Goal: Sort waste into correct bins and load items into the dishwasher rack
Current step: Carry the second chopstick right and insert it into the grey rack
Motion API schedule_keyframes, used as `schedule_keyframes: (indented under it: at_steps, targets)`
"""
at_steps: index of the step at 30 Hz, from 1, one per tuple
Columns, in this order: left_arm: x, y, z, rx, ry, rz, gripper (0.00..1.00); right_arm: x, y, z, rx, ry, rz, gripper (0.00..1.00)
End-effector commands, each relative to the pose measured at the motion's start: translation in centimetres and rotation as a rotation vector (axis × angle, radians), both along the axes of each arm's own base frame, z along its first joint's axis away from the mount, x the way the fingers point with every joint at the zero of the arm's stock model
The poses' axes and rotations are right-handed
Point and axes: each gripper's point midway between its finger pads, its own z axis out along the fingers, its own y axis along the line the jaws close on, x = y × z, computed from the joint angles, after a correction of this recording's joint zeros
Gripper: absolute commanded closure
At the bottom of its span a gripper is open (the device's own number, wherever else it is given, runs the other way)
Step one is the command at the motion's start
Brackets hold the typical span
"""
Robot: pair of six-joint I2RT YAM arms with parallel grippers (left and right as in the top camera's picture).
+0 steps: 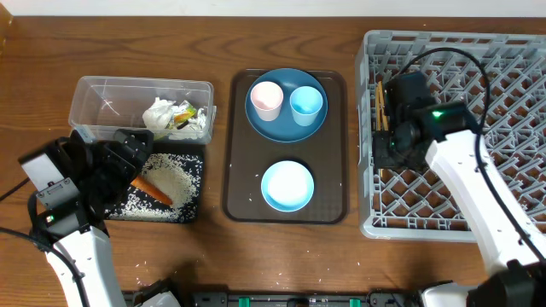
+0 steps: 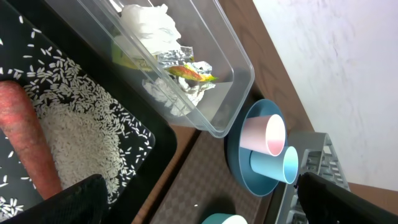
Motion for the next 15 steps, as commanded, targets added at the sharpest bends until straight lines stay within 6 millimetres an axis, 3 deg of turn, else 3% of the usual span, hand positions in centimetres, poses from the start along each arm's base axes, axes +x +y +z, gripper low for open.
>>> schedule_keyframes:
  at_steps: [1,11,12,15]
  targets:
    - [0.2,0.2,1.0,0.007,-0.027,0.000,0.00,0.1,-0.3,-1.3,-0.020,0.023,0.028,0.98]
    - [0.2,0.2,1.0,0.007,-0.027,0.000,0.00,1.0,-0.1,-2.4,-0.023,0.010,0.041,0.93]
    - [0.2,0.2,1.0,0.007,-0.027,0.000,0.00,1.0,-0.1,-2.4,-0.022,0.008,0.041,0.89]
    - [0.2,0.2,1.0,0.007,-0.027,0.000,0.00,1.0,-0.1,-2.4,-0.022,0.008,0.041,0.60]
